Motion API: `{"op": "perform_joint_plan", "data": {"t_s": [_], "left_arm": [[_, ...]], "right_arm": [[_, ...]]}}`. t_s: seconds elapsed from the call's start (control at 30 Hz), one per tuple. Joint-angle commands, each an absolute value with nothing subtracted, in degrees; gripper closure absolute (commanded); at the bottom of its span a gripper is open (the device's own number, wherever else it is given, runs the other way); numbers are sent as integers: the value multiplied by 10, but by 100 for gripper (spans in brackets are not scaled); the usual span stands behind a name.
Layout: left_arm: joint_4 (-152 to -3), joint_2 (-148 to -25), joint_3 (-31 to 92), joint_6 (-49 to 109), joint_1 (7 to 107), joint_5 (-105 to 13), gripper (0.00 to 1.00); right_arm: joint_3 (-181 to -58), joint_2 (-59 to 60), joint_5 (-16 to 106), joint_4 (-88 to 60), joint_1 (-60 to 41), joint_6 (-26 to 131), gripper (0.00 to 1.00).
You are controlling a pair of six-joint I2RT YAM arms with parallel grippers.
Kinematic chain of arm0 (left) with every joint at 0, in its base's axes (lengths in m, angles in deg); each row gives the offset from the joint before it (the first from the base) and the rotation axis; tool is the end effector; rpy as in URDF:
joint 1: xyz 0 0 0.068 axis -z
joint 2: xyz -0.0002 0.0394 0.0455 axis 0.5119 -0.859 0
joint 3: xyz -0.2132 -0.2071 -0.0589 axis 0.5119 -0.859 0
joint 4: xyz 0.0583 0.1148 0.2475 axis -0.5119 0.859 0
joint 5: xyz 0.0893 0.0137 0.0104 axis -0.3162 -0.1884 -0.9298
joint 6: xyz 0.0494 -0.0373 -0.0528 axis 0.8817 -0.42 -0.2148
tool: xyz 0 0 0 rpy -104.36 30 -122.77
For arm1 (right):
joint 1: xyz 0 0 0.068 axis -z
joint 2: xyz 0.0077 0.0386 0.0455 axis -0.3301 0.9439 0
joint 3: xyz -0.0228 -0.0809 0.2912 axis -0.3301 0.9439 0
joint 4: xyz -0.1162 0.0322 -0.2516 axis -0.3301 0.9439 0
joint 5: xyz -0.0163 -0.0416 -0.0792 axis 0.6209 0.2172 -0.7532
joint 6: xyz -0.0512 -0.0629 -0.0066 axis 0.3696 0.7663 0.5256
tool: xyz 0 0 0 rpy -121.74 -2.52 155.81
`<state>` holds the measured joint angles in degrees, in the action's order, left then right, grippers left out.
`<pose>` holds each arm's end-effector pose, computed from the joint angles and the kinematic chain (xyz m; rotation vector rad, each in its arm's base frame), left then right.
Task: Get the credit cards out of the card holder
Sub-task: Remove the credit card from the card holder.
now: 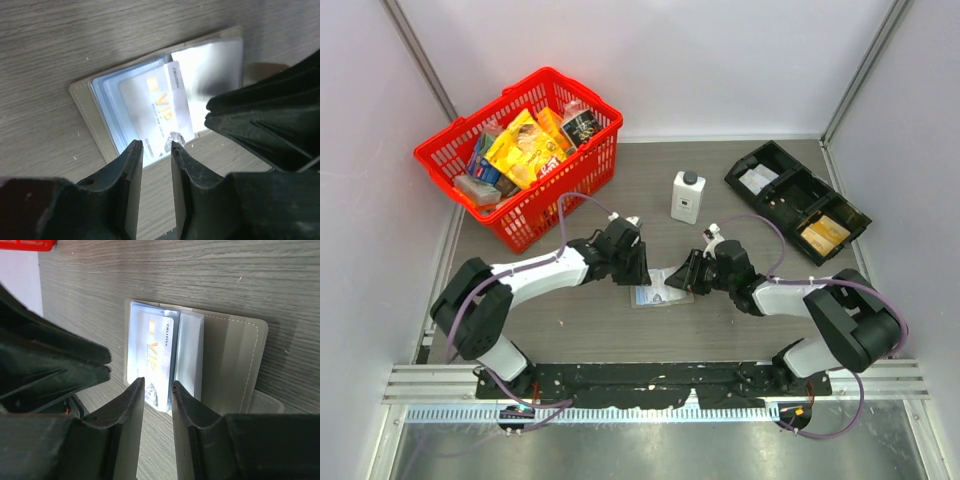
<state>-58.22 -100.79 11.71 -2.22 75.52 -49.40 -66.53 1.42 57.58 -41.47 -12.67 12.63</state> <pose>0.2468 -0.2530 0.1893 0.0645 2.6405 -0.7066 0.2279 0.1713 0.1352 0.0675 2.3353 1.1387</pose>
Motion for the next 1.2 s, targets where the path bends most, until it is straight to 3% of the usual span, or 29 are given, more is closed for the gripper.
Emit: {"op": "perform_joint_plan", "data": {"t_s": [0.0, 0.23, 0.53, 0.77, 0.83, 1.03, 1.17], "left_arm": [[-635, -1041, 121, -49, 738, -465, 72], [-653, -1049, 75, -94, 732, -475, 85], [-673, -1042, 35, -123, 723, -468, 89], [-668, -1043, 34, -123, 717, -471, 94], [-667, -1043, 32, -124, 716, -470, 95], [-664, -1045, 33, -124, 713, -469, 98], [-662, -1042, 32, -122, 712, -471, 99]], "right_arm": [[-650, 36, 607, -520, -119, 104, 67], [-628, 83, 634, -592, -114, 90, 69], [-619, 154, 679, -703, -113, 66, 71], [-589, 200, 720, -842, -86, 0, 96], [-580, 205, 734, -862, -65, -6, 99], [-566, 165, 740, -809, -38, 20, 99], [-582, 80, 707, -639, -29, 96, 99]]}}
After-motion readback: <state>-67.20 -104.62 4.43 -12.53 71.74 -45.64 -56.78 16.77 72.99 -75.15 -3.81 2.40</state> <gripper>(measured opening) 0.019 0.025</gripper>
